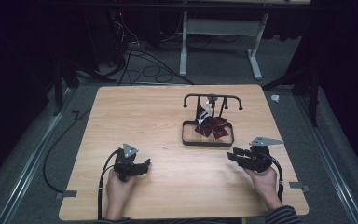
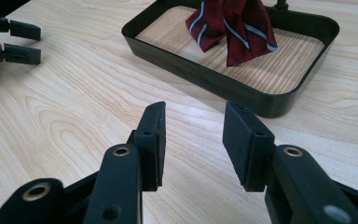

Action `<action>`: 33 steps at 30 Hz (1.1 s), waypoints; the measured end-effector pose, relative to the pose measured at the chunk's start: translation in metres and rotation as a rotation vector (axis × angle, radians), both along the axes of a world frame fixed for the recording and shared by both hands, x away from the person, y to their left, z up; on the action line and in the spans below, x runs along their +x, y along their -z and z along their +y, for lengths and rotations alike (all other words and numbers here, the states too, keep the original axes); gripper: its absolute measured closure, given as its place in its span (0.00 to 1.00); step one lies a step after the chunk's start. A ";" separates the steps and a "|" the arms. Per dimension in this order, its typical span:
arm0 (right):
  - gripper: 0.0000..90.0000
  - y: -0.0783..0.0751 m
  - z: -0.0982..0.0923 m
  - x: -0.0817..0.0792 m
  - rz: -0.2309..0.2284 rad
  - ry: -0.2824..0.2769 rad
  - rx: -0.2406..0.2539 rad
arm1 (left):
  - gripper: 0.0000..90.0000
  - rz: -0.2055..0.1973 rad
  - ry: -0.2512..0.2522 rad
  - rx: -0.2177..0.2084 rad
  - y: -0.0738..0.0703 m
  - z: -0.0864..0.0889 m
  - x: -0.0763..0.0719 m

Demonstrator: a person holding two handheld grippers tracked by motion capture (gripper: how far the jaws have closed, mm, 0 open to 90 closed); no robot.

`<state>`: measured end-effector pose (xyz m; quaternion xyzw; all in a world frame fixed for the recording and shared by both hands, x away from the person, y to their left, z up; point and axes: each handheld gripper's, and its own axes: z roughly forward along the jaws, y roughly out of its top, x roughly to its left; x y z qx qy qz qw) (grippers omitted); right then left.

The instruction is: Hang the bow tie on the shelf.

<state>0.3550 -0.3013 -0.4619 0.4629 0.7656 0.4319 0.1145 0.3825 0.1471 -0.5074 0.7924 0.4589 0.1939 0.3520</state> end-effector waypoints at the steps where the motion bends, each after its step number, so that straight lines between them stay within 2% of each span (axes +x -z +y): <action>1: 0.68 0.000 0.000 0.000 0.001 0.000 -0.003 | 0.24 0.000 0.000 0.000 0.000 0.000 0.000; 21: 0.68 0.019 0.006 0.006 0.034 0.006 -0.038 | 0.24 0.000 0.000 0.000 0.000 0.000 0.000; 33: 0.68 0.024 0.011 0.009 0.043 -0.003 -0.059 | 0.24 0.000 0.000 0.000 0.000 0.000 0.000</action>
